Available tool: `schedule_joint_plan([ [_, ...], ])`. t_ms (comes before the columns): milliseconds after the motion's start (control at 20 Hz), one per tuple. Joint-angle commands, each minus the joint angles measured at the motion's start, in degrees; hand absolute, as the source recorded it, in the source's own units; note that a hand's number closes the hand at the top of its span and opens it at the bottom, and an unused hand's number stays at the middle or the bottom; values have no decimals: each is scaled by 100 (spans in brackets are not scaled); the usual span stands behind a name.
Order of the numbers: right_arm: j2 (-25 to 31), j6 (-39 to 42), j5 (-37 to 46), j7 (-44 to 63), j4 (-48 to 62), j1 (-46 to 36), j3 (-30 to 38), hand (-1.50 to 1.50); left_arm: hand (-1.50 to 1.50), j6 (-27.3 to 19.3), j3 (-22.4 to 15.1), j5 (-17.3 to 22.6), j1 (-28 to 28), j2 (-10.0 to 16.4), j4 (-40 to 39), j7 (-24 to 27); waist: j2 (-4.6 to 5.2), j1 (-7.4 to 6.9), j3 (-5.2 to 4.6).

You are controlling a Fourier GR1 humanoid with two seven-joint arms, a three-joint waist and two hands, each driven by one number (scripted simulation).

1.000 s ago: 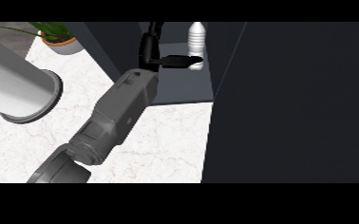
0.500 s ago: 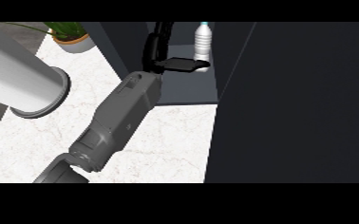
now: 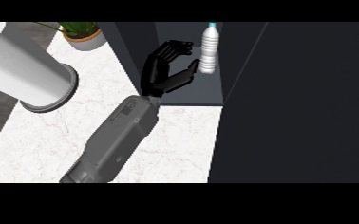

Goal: Pick up the bottled water, place it into the cabinet and close the cabinet

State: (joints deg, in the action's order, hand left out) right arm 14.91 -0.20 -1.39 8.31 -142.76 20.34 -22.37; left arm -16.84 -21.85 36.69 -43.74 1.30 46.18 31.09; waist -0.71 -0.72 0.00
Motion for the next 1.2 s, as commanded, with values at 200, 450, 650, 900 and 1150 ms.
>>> schedule_joint_plan([
  [200,593,333,374,933,-496,-513,-165,150,150,-66,-619,-203,1920,650,2079,-402,-1,-135,-8],
  [450,651,522,138,1456,-507,-605,-804,150,150,-324,-775,-327,2988,1193,3614,-589,18,-84,-4],
  [650,125,220,196,1881,-440,-906,-1482,150,150,-713,-937,-559,3773,1502,4751,-748,29,-68,-5],
  [900,-366,36,825,1967,42,-1289,-2444,150,150,-206,-704,-494,4735,2016,5299,-397,42,5,-7],
  [1150,-1072,-123,857,2706,370,-2188,-2852,150,150,133,-150,-174,4962,2241,5284,-295,53,-21,-16],
])
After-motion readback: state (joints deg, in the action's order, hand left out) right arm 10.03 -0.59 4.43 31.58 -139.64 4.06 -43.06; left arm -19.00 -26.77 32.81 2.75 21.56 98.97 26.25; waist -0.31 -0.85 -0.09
